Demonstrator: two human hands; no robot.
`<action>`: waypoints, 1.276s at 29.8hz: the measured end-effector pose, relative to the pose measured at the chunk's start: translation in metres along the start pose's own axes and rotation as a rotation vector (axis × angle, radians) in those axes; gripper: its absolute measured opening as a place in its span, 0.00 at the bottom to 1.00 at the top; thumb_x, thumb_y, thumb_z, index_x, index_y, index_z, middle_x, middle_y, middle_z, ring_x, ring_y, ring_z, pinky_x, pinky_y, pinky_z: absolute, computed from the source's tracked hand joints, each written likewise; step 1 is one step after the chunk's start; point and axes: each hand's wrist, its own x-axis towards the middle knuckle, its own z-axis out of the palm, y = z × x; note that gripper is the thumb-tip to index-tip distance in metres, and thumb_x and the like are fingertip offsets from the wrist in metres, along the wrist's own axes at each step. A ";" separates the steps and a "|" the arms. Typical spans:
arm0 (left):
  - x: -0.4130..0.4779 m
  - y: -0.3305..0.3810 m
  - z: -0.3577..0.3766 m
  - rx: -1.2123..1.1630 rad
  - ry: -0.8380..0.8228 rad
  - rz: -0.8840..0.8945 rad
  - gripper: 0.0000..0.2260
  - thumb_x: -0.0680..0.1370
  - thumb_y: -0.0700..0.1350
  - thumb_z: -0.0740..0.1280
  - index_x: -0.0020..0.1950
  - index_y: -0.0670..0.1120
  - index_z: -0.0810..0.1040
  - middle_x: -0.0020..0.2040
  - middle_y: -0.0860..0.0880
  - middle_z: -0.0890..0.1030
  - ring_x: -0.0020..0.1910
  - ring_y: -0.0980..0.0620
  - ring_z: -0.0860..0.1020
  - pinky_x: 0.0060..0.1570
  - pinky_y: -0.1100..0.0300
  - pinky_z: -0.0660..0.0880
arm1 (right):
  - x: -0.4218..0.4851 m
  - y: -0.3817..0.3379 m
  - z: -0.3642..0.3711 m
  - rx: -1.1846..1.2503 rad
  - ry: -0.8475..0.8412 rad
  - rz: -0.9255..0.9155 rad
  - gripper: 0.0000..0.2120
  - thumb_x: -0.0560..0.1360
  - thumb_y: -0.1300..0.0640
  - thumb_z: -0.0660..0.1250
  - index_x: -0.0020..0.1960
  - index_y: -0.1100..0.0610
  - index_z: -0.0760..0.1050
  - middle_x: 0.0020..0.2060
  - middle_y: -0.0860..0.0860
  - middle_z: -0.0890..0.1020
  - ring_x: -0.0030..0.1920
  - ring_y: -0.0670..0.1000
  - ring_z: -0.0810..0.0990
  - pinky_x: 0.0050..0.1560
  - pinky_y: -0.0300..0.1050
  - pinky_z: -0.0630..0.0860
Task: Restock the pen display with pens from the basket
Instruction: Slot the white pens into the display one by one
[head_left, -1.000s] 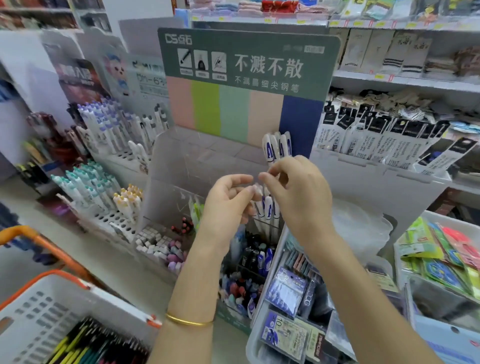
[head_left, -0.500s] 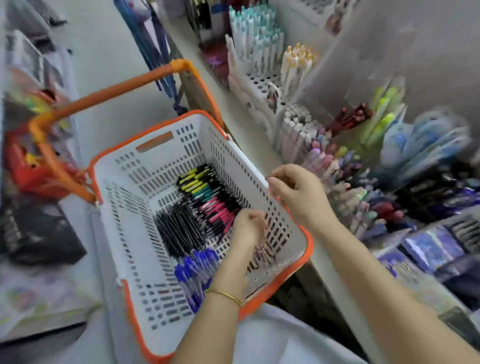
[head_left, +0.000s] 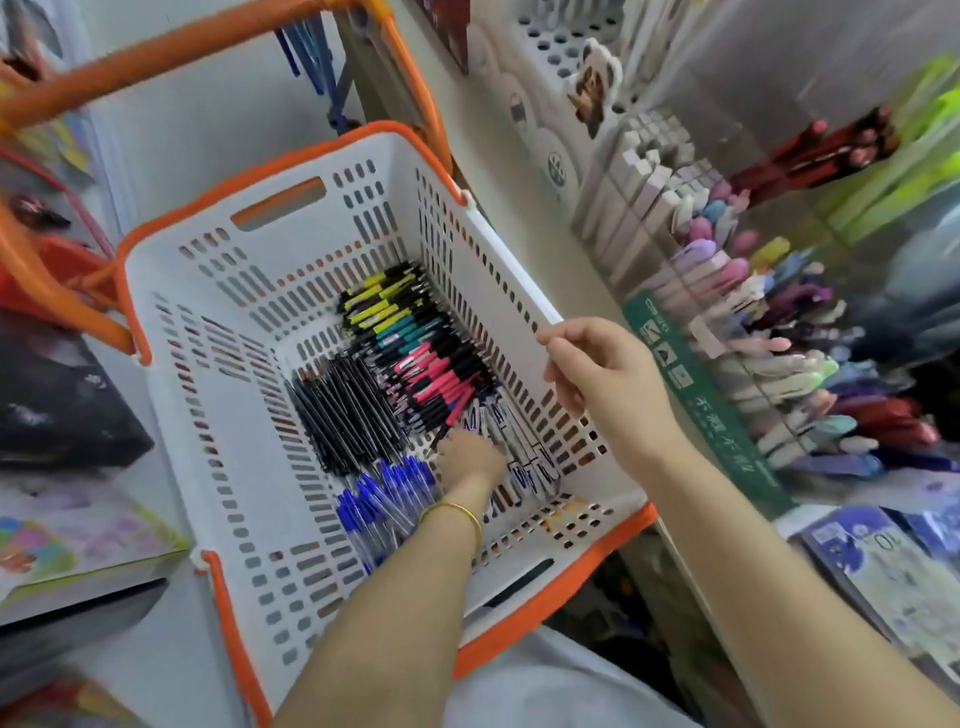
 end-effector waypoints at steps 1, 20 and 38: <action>-0.001 0.005 0.003 -0.008 0.011 -0.008 0.33 0.77 0.54 0.68 0.73 0.34 0.61 0.70 0.36 0.67 0.68 0.37 0.68 0.66 0.48 0.70 | 0.001 0.000 -0.001 0.026 -0.003 0.002 0.06 0.78 0.65 0.62 0.50 0.62 0.78 0.32 0.54 0.77 0.26 0.47 0.71 0.26 0.37 0.68; 0.007 0.037 0.045 0.057 0.205 -0.176 0.32 0.76 0.52 0.69 0.70 0.38 0.57 0.70 0.39 0.64 0.68 0.43 0.66 0.62 0.53 0.70 | 0.005 0.011 -0.014 0.232 -0.046 0.008 0.07 0.80 0.65 0.59 0.49 0.61 0.76 0.33 0.53 0.79 0.29 0.49 0.74 0.28 0.38 0.71; 0.003 0.012 0.042 0.203 0.218 0.080 0.19 0.81 0.40 0.63 0.69 0.37 0.61 0.64 0.39 0.75 0.60 0.41 0.77 0.54 0.49 0.76 | 0.006 0.013 -0.016 0.226 -0.068 -0.006 0.08 0.80 0.66 0.58 0.51 0.65 0.76 0.33 0.53 0.79 0.29 0.49 0.74 0.29 0.40 0.72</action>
